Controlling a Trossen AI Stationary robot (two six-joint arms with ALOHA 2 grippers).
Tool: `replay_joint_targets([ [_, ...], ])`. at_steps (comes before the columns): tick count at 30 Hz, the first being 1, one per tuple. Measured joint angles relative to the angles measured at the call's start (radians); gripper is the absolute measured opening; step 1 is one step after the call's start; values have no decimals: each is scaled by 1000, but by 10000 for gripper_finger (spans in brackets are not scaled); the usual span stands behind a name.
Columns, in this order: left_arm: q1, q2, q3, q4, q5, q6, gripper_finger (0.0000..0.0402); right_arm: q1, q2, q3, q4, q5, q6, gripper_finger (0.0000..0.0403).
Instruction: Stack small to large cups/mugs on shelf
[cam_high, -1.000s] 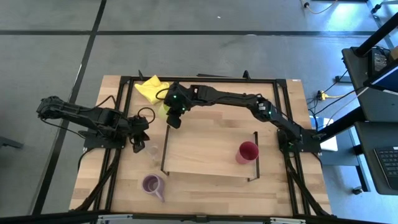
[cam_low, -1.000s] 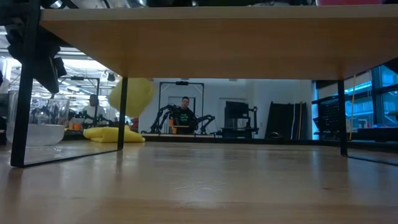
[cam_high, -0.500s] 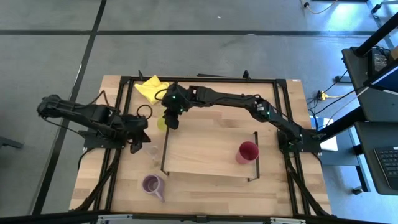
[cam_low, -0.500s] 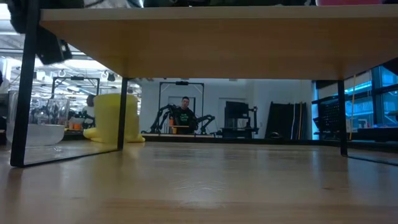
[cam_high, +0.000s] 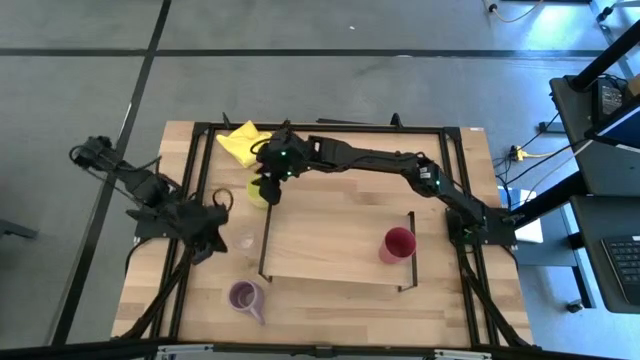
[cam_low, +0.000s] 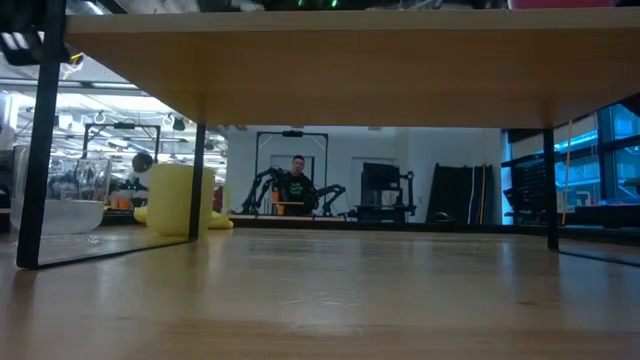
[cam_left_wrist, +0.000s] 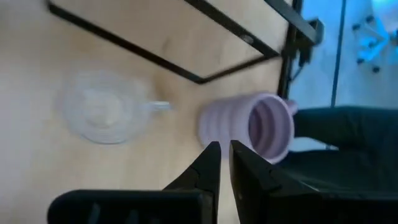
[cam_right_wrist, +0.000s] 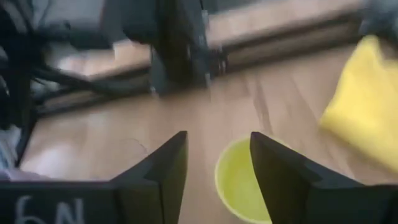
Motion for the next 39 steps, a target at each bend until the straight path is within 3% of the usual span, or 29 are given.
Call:
replay_joint_targets([
  [6,-256,123,1,244,-144,-66,28,37,-119,0,122,95,-32,169],
  [10,-364,247,4,186,-187,-159,28,93,-210,2,105,169,-99,169],
  [13,-412,324,4,134,-153,-315,31,132,-267,2,58,200,-106,171],
  [16,-435,385,4,142,-137,-427,53,162,-317,2,0,220,-106,179],
  [26,-437,429,4,176,-284,-753,138,240,-343,1,-155,389,-92,226],
  [32,-437,444,4,210,-354,-879,149,258,-343,1,-189,416,-71,234],
  [39,-436,533,3,257,-329,-891,152,264,-343,0,-196,435,-78,234],
])
